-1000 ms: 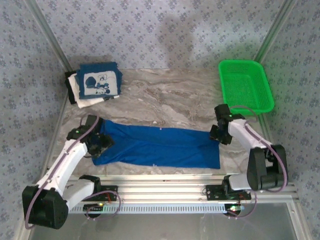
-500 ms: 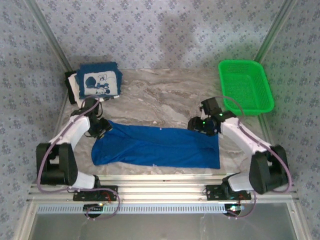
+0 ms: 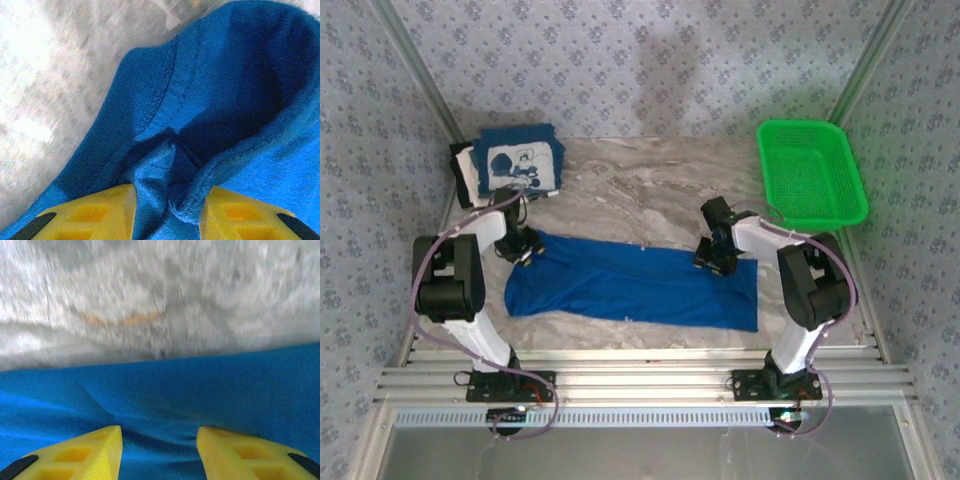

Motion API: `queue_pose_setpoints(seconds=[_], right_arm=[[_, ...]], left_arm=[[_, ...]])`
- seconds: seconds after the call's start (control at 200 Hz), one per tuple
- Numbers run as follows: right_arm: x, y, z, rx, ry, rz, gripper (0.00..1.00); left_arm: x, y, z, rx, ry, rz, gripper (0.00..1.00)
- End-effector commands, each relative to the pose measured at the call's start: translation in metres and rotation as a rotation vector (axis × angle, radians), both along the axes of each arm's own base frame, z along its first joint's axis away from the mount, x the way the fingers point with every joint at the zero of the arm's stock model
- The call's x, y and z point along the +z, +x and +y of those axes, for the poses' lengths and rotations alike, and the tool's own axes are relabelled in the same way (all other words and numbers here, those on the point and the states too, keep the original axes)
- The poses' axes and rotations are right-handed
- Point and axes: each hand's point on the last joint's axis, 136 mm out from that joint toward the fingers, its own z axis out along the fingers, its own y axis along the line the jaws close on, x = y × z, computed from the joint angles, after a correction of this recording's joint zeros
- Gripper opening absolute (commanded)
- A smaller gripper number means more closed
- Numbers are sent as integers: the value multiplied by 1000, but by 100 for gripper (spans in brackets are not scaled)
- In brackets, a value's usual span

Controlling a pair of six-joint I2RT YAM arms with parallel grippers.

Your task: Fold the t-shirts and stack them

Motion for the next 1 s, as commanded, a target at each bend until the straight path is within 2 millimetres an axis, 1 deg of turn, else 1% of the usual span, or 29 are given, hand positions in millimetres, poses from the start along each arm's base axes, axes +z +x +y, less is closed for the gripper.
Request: queue_pose_setpoints(seconds=[0.0,0.045,0.055,0.12,0.175,0.21,0.275,0.29,0.315,0.345,0.35,0.36,0.395,0.445,0.475,0.505,0.53,0.55,0.62,0.625,0.64,0.7,0.745,0.839,0.914,0.994], right_arm=[[-32,2,-35,-61,-148,66,48],[-28,13,-35,-62,-151,46,49],[-29,9,-36,-62,-160,62,49],[-20,14,-37,-68,-166,49,50],[-12,20,-39,-76,-161,27,52],[-5,23,-39,-78,-157,12,55],[16,36,-34,-48,-134,-62,59],[22,38,-30,-36,-119,-79,60],[31,41,-22,-12,-93,-103,61],[39,39,-17,18,-79,-116,64],[45,43,-14,29,-72,-133,64],[53,46,-10,44,-62,-151,65],[68,47,-1,87,-33,-181,68],[88,42,12,159,14,-216,72],[98,38,21,213,50,-237,76],[110,32,34,293,105,-265,82],[119,26,41,332,135,-284,96],[125,20,46,359,152,-298,100],[147,2,57,428,204,-345,100],[143,-2,57,430,205,-332,100],[141,-9,57,437,213,-323,100],[143,-26,57,439,257,-324,100],[146,-36,57,434,289,-335,100],[143,-54,53,412,323,-341,100],[136,-64,48,405,326,-324,100],[131,-70,44,410,310,-302,100]], left_arm=[[6,20,16,-8,76,-29,37],[12,24,19,-7,92,-33,37],[12,24,19,-8,94,-32,37],[22,30,23,-8,102,-52,38],[33,34,23,-18,104,-76,42],[41,36,22,-27,102,-92,47],[61,38,16,-41,77,-126,55],[68,39,14,-47,72,-144,57],[78,34,9,-62,66,-142,59],[92,31,0,-93,62,-162,62],[94,31,-2,-99,62,-166,62],[98,30,-5,-111,61,-171,64],[113,25,-22,-170,49,-196,66],[127,14,-44,-270,49,-201,70],[130,5,-56,-336,50,-188,71],[130,-5,-67,-400,46,-164,72],[129,-14,-75,-451,44,-142,73],[126,-22,-81,-489,45,-119,73],[115,-48,-92,-613,98,-41,74],[115,-50,-93,-621,102,-38,74],[113,-55,-96,-646,110,-28,74],[103,-72,-111,-732,115,5,74],[94,-80,-118,-778,134,29,74],[72,-91,-123,-819,179,102,71],[58,-93,-132,-849,193,126,68],[48,-92,-142,-894,241,146,64]])
